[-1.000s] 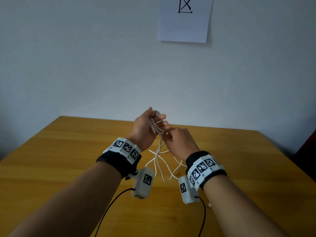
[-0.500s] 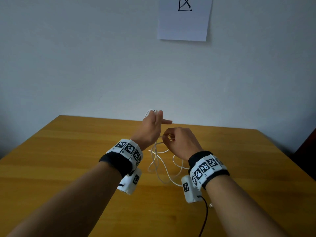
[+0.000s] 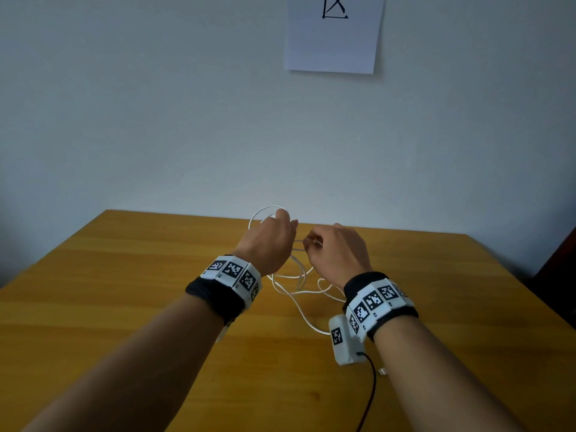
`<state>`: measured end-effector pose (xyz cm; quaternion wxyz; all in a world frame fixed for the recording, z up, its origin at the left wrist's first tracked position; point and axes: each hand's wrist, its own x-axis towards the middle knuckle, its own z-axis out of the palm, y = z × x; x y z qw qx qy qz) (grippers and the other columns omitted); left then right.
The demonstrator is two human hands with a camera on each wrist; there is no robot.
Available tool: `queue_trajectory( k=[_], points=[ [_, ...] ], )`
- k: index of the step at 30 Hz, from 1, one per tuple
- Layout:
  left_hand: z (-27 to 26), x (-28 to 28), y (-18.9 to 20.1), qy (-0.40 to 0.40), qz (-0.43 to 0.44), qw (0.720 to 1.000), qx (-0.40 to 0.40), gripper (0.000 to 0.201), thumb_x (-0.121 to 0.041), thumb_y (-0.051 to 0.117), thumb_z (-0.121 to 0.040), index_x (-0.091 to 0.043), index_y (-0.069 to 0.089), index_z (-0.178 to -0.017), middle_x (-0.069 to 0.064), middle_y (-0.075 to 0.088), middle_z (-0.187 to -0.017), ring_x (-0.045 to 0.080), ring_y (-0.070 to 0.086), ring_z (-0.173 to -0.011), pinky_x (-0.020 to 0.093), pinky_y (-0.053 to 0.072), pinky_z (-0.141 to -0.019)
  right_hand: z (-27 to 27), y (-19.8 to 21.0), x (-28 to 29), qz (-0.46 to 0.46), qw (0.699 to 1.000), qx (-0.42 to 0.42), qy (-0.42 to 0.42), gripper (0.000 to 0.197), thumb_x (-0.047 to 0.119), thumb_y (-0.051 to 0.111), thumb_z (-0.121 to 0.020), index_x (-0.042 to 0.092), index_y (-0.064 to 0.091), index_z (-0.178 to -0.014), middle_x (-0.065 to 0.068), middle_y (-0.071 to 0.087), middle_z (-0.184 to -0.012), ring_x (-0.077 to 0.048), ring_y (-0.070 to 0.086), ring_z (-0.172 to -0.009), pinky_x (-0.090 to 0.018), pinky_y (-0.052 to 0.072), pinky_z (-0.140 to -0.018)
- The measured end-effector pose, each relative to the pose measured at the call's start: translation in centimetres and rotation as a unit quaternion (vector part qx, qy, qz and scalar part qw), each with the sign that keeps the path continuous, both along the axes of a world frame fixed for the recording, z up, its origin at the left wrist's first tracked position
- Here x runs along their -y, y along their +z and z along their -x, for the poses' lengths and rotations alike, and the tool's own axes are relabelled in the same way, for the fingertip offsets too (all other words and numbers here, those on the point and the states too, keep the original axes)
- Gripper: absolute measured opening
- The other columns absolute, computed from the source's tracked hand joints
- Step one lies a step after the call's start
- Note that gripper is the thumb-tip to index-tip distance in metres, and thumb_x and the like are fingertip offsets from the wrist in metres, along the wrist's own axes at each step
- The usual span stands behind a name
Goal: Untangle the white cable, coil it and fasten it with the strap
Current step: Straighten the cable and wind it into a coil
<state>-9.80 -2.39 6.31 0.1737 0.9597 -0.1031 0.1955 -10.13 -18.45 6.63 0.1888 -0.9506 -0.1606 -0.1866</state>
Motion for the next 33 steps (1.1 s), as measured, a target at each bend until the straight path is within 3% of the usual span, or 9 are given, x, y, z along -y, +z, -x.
queue_trajectory(
  k=[6,12,17,21,25,27,30,33],
  points=[
    [0.4,0.0,-0.1,-0.003,0.02,1.0,0.0,0.028,-0.029,0.029,-0.108,-0.01,0.037,-0.09,-0.003,0.04,-0.055,0.012,0.035,-0.041,0.027,0.018,-0.041,-0.3,0.2,0.2,0.015,0.999,-0.025,-0.034,0.023,0.04,0.056,-0.097,0.03,0.076,-0.099,0.011,0.078,-0.097,-0.018,0.071,-0.091,-0.032,0.054,-0.083],
    [0.2,-0.9,-0.7,-0.011,0.039,0.999,0.007,0.026,-0.026,0.032,-0.107,-0.01,0.036,-0.088,-0.005,0.04,-0.054,0.009,0.035,-0.042,0.026,0.016,-0.042,-0.5,0.3,1.3,0.023,0.997,-0.047,-0.061,0.024,0.045,0.053,-0.097,0.035,0.075,-0.1,0.012,0.075,-0.099,-0.019,0.069,-0.093,-0.031,0.037,-0.078],
    [-0.2,-1.9,-1.4,0.011,0.068,0.997,-0.042,0.027,-0.029,0.029,-0.107,-0.01,0.039,-0.091,0.004,0.056,-0.07,0.018,0.048,-0.055,0.032,0.029,-0.048,-1.0,0.1,2.3,0.034,0.993,-0.061,-0.094,0.022,0.038,0.053,-0.098,0.034,0.075,-0.097,0.013,0.072,-0.084,-0.017,0.067,-0.081,-0.031,0.041,-0.077],
    [-0.6,-3.7,-2.3,0.072,0.044,0.991,-0.103,0.032,-0.037,0.03,-0.106,-0.011,0.043,-0.093,0.008,0.055,-0.08,0.026,0.051,-0.07,0.036,0.039,-0.063,-1.1,-0.3,3.9,0.03,0.987,-0.078,-0.136,0.021,0.031,0.055,-0.097,0.034,0.075,-0.096,0.013,0.075,-0.091,-0.017,0.07,-0.083,-0.034,0.052,-0.085],
    [-0.8,-3.3,-2.7,0.065,0.035,0.99,-0.124,0.05,-0.052,0.036,-0.101,-0.007,0.056,-0.092,0.003,0.058,-0.073,0.019,0.056,-0.065,0.035,0.045,-0.06,-1.1,-0.6,3.7,0.034,0.986,-0.065,-0.151,0.02,0.027,0.054,-0.097,0.032,0.074,-0.094,0.01,0.075,-0.091,-0.019,0.068,-0.081,-0.03,0.049,-0.077],
    [-0.8,-3.2,-2.6,0.059,0.023,0.99,-0.124,0.053,-0.056,0.039,-0.099,-0.009,0.058,-0.083,0.003,0.062,-0.072,0.018,0.06,-0.066,0.035,0.05,-0.062,-1.1,-0.4,3.7,0.035,0.984,-0.065,-0.161,0.021,0.025,0.054,-0.096,0.031,0.074,-0.094,0.008,0.074,-0.092,-0.021,0.067,-0.082,-0.03,0.044,-0.074],
    [-0.6,-3.1,-2.0,0.05,0.0,0.993,-0.107,0.056,-0.055,0.037,-0.1,-0.011,0.047,-0.066,0.003,0.055,-0.066,0.015,0.048,-0.056,0.032,0.038,-0.056,-1.3,-0.3,3.9,0.032,0.981,-0.064,-0.178,0.021,0.023,0.054,-0.096,0.031,0.074,-0.093,0.006,0.074,-0.096,-0.023,0.067,-0.086,-0.031,0.041,-0.076],
    [-0.6,-3.1,-1.8,0.061,0.003,0.993,-0.102,0.057,-0.053,0.032,-0.102,-0.012,0.04,-0.064,0.004,0.049,-0.065,0.016,0.042,-0.055,0.032,0.033,-0.055,-1.5,-0.3,4.2,0.03,0.979,-0.051,-0.196,0.023,0.024,0.052,-0.098,0.03,0.074,-0.097,0.004,0.075,-0.099,-0.025,0.068,-0.089,-0.032,0.041,-0.077]
  ],
)
